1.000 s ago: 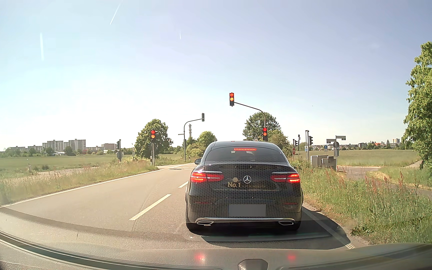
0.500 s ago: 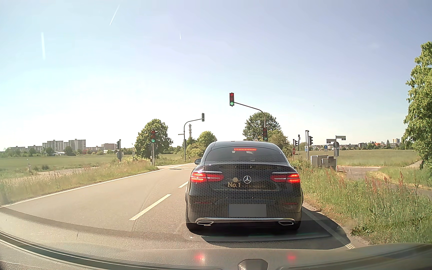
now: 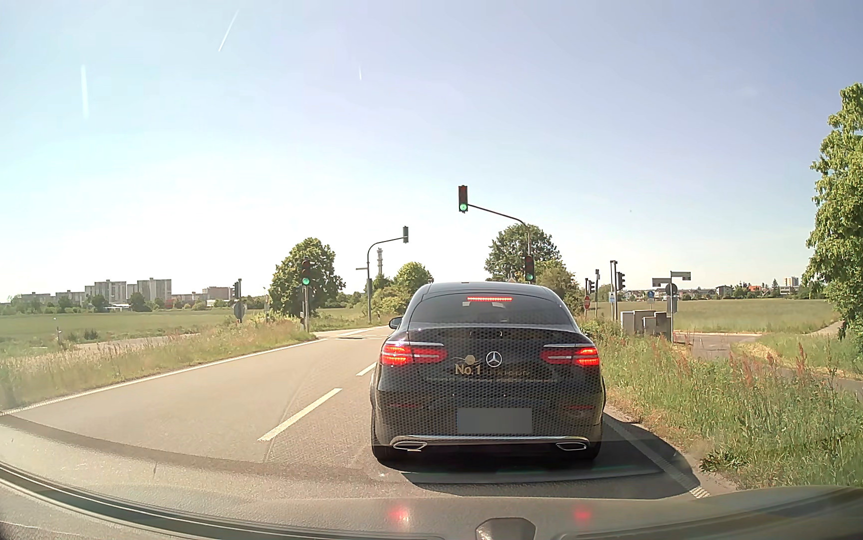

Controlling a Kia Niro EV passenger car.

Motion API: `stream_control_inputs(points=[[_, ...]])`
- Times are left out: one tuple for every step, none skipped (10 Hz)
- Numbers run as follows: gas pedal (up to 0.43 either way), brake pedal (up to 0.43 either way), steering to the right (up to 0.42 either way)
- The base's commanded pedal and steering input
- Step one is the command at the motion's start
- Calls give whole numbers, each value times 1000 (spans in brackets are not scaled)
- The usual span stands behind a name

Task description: Follow the waypoints while adhering to traffic rules and regulations

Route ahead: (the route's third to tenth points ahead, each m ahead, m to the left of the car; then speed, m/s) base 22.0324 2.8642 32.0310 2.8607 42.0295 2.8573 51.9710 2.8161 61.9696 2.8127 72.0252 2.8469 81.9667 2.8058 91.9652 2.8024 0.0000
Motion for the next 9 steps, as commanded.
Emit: stream_control_inputs(points=[[0, 311, 10], [0, 311, 9], [0, 311, 10], [0, 311, 9], [0, 311, 10], [0, 311, 9], [0, 311, 9], [0, 317, 10], [0, 311, 9]])
